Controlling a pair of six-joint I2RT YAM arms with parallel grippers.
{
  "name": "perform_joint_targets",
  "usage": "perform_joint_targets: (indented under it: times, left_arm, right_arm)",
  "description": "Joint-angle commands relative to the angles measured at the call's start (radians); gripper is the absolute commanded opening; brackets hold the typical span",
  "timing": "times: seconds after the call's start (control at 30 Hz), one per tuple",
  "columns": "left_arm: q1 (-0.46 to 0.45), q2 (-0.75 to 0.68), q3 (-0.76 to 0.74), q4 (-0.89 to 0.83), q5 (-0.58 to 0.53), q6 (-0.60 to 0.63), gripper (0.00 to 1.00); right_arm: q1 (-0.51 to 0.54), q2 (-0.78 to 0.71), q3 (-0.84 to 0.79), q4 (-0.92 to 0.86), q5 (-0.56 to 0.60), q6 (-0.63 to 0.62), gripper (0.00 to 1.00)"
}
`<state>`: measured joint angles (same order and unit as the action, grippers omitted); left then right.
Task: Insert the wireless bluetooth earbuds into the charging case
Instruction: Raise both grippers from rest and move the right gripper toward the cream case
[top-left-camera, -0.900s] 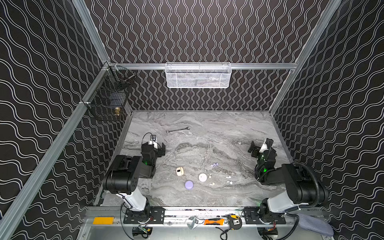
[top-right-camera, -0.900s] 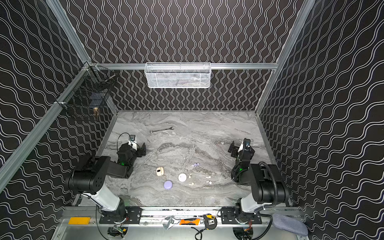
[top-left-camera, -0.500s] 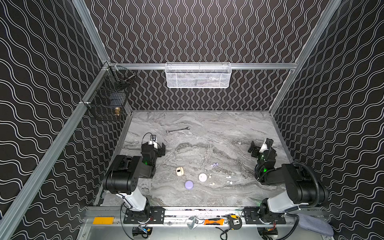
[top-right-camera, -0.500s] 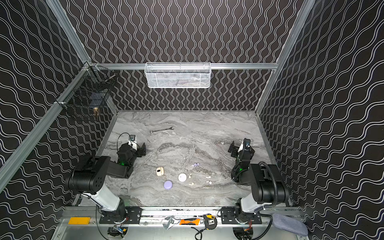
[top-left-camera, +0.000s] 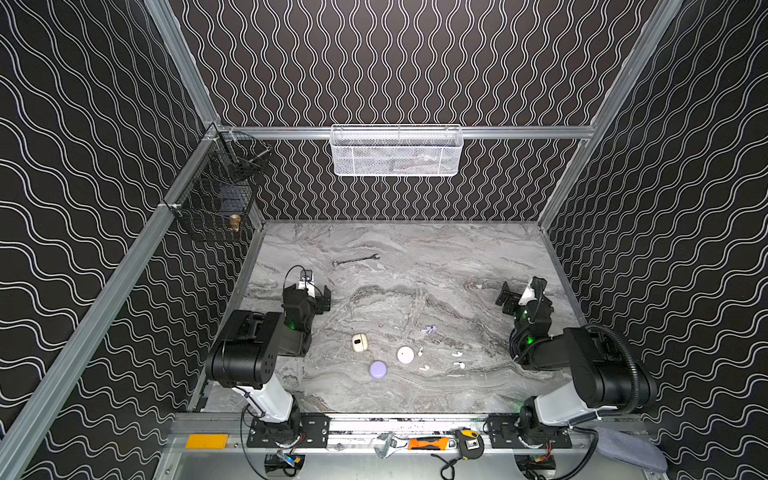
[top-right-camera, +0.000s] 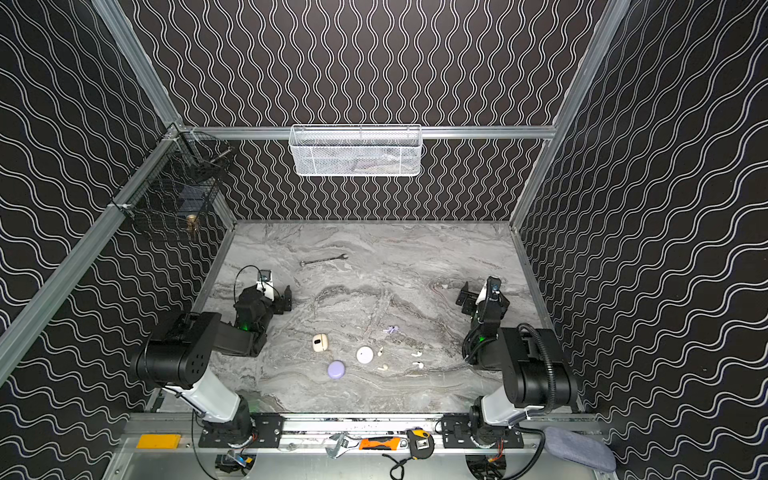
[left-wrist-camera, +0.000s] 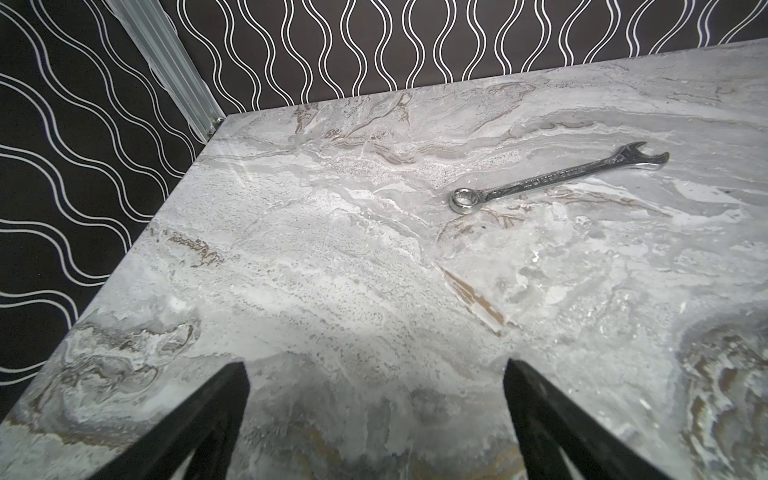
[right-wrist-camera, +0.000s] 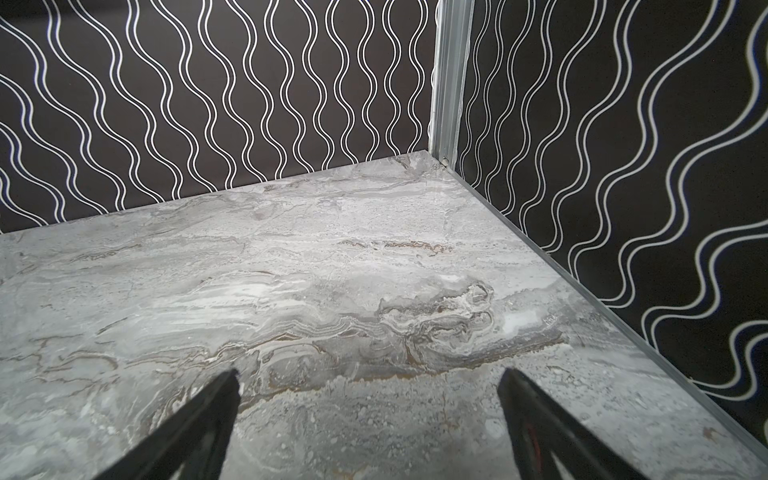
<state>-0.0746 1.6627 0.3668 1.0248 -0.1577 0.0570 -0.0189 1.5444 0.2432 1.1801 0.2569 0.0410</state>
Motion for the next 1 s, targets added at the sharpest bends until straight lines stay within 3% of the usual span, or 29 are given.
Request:
perform_joint_targets:
  times: [0.0, 0.07, 0.1, 0.13, 0.17, 0.23, 0.3, 0.33, 0.37, 0.4, 0.47, 0.57, 0.63, 0.67, 0.73, 0.8, 0.97]
  left_arm:
    - [-0.009, -0.055, 0.005, -0.029, -0.039, 0.005, 0.99]
    - [-0.017, -0.194, 0.005, -0.145, -0.094, -0.011, 0.99]
    - [-0.019, -0.282, 0.002, -0.205, -0.093, -0.025, 0.99]
    - [-0.019, -0.371, -0.003, -0.264, -0.075, -0.059, 0.99]
    - [-0.019, -0.443, -0.007, -0.300, -0.040, -0.084, 0.99]
    - [-0.022, -0.590, 0.007, -0.409, 0.002, -0.173, 0.99]
    - [-0.022, -0.689, 0.055, -0.558, 0.024, -0.268, 0.99]
    - [-0.022, -0.726, 0.084, -0.628, 0.023, -0.332, 0.99]
    - [-0.022, -0.755, 0.110, -0.698, 0.025, -0.386, 0.99]
    - [-0.022, -0.775, 0.136, -0.763, 0.053, -0.426, 0.99]
    - [-0.024, -0.798, 0.165, -0.845, 0.134, -0.415, 0.99]
    - [-0.022, -0.806, 0.169, -0.952, 0.031, -0.596, 0.99]
    - [-0.011, -0.766, 0.190, -1.122, -0.003, -0.813, 0.99]
    - [0.013, -0.734, 0.206, -1.151, 0.070, -0.861, 0.99]
    - [0.059, -0.648, 0.268, -1.167, 0.278, -0.874, 0.99]
    - [0.074, -0.602, 0.356, -1.214, 0.378, -0.871, 0.99]
    - [0.076, -0.632, 0.463, -1.350, 0.384, -0.864, 0.99]
  right_arm:
    - [0.017, -0.033, -0.009, 0.036, 0.052, -0.002, 1.00]
    - [0.017, -0.069, -0.027, 0.025, 0.022, -0.008, 1.00]
    - [0.028, -0.084, -0.034, 0.081, 0.076, -0.039, 0.99]
    - [0.093, -0.148, -0.012, -0.004, 0.243, -0.049, 1.00]
    - [0.142, -0.214, 0.011, -0.083, 0.329, -0.067, 1.00]
    - [0.187, -0.355, 0.081, -0.268, 0.311, -0.028, 1.00]
    - [0.188, -0.470, 0.196, -0.525, 0.263, 0.207, 1.00]
    - [0.188, -0.522, 0.280, -0.775, 0.213, 0.344, 0.99]
    - [0.188, -0.551, 0.364, -0.948, 0.155, 0.404, 1.00]
    - [0.195, -0.579, 0.420, -1.092, 0.181, 0.490, 1.00]
    - [0.192, -0.628, 0.457, -1.210, 0.180, 0.662, 1.00]
    - [0.193, -0.660, 0.520, -1.241, -0.107, 0.560, 1.00]
    - [0.232, -0.625, 0.614, -1.381, -0.164, 0.588, 1.00]
    - [0.264, -0.609, 0.644, -1.428, -0.164, 0.589, 0.99]
    - [0.371, -0.581, 0.685, -1.491, -0.121, 0.595, 0.99]
    - [0.492, -0.580, 0.686, -1.505, -0.062, 0.601, 0.99]
    - [0.707, -0.539, 0.632, -1.390, -0.149, 0.613, 0.99]
